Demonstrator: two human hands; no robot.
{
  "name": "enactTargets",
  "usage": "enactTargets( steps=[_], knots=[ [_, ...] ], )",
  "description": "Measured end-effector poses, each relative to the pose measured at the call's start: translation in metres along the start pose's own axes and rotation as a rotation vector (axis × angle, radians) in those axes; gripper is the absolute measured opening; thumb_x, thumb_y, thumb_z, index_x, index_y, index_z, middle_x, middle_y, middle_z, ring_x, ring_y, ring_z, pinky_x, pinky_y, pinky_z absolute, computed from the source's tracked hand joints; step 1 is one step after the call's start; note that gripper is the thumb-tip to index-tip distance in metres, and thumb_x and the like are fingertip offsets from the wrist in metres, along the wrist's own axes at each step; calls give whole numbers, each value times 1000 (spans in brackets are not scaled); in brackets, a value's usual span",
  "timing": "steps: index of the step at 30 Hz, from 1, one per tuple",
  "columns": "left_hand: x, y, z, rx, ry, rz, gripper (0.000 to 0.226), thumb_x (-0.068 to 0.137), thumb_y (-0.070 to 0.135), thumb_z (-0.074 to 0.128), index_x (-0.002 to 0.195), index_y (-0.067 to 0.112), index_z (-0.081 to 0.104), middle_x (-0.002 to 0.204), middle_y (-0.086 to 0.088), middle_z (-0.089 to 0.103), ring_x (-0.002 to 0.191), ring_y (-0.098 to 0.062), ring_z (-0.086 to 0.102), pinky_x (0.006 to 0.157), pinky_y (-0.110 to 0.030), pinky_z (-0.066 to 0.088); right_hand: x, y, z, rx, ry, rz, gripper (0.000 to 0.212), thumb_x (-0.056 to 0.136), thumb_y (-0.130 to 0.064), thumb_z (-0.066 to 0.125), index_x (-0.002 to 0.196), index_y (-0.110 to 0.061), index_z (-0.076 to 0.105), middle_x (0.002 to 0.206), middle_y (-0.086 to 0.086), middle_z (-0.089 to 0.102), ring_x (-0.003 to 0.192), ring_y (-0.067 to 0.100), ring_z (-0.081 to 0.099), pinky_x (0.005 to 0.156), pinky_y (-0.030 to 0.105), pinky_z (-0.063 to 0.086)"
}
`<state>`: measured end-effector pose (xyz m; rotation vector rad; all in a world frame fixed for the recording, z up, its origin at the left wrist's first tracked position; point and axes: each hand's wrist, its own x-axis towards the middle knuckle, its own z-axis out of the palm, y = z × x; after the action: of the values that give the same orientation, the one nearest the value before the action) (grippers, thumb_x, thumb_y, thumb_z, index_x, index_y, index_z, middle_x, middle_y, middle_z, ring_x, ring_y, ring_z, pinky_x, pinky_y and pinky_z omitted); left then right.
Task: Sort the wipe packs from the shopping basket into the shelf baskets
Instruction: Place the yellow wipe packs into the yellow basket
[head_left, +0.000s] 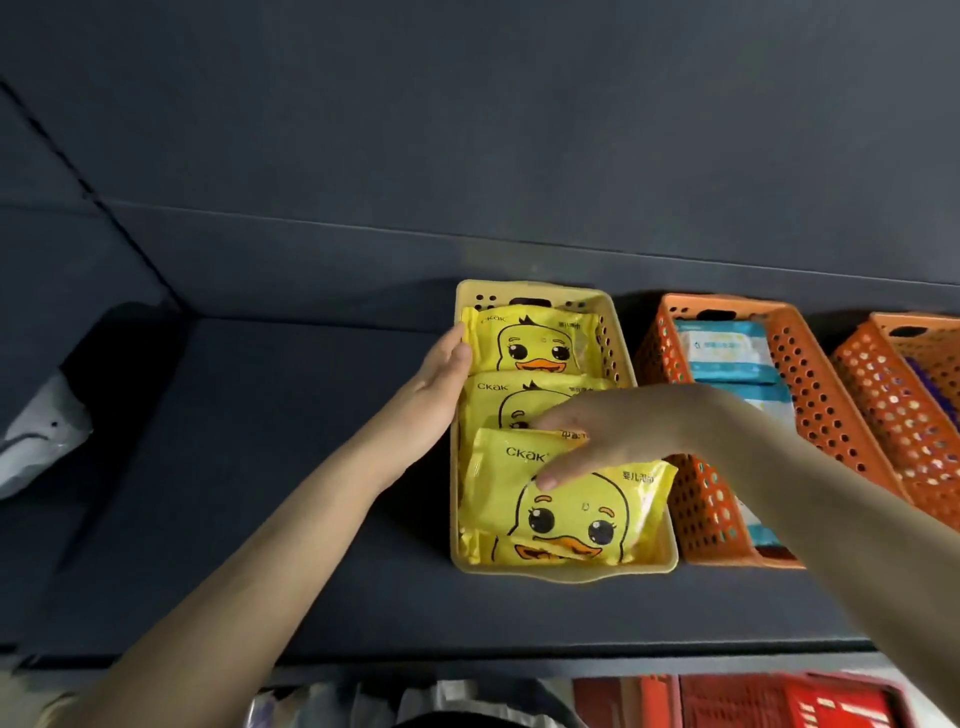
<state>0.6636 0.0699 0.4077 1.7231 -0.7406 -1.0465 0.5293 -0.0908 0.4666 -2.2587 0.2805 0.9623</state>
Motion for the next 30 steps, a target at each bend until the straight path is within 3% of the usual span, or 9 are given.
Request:
enactTargets(
  steps=[4, 7, 9, 12, 16, 20, 25, 28, 30],
  knots=[
    [0, 0, 12, 79, -14, 39, 62, 97, 58, 19, 151, 42, -7, 159, 22, 0, 138, 6, 9, 112, -25, 13, 9, -9, -5, -241, -101, 21, 52, 81, -67, 57, 117, -29, 57, 111, -14, 64, 103, 10, 58, 96, 36, 47],
    [4, -4, 20, 149, 53, 60, 65, 97, 58, 21, 151, 39, -10, 161, 19, -6, 148, -6, 3, 122, -42, 8, 14, -21, -3, -342, -194, 37, 39, 86, -62, 55, 102, -26, 55, 86, -14, 57, 81, 5, 54, 73, 25, 44],
    [6, -8, 19, 177, 66, 68, 67, 95, 63, 21, 151, 41, -9, 161, 19, -3, 149, -9, 4, 121, -49, 9, 16, -27, -1, -410, -171, 35, 43, 88, -60, 54, 108, -22, 58, 84, -11, 55, 82, 13, 54, 70, 26, 43],
    [6, -13, 14, 230, 82, 66, 69, 94, 66, 24, 151, 42, -5, 161, 17, 0, 149, -11, 3, 121, -51, 10, 8, -15, 6, -369, 50, 18, 59, 82, -65, 57, 122, -21, 59, 108, -9, 61, 103, 14, 56, 89, 31, 47],
    [-4, -13, 14, 381, 95, 28, 67, 94, 62, 31, 151, 44, 2, 161, 16, -7, 149, -19, -6, 120, -53, 5, -14, 17, 32, -14, 423, -97, 38, 94, -52, 44, 123, -33, 60, 117, -12, 65, 107, 6, 61, 94, 26, 50],
    [-10, -15, 22, 288, 73, 43, 65, 94, 60, 37, 150, 46, 7, 162, 16, -1, 149, -13, 0, 120, -53, 11, -13, 27, 61, -136, 479, -146, 37, 101, -36, 38, 137, -35, 49, 114, -21, 45, 110, -5, 41, 98, 18, 32],
    [-17, -5, 23, 488, 136, 44, 58, 96, 50, 43, 149, 41, 23, 162, 9, -5, 149, -24, -1, 117, -53, 12, -13, 29, 64, -296, 609, -119, 40, 97, -46, 39, 134, -41, 51, 114, -12, 41, 117, 8, 37, 105, 33, 29],
    [-34, -3, 16, 542, 139, 210, 29, 92, 41, 56, 121, 43, 58, 161, 15, -1, 148, -16, -4, 117, -50, 6, -24, 39, 66, -266, 795, -90, 42, 89, -55, 41, 124, -39, 58, 117, -12, 53, 115, 12, 45, 104, 42, 37],
    [-44, -4, 12, 588, 96, 232, 16, 86, 42, 64, 102, 43, 66, 159, 22, 1, 147, -10, -7, 116, -49, 0, -33, 51, 70, -249, 879, -88, 36, 87, -57, 46, 113, -40, 63, 114, -15, 58, 112, 14, 49, 100, 45, 39]
  ],
)
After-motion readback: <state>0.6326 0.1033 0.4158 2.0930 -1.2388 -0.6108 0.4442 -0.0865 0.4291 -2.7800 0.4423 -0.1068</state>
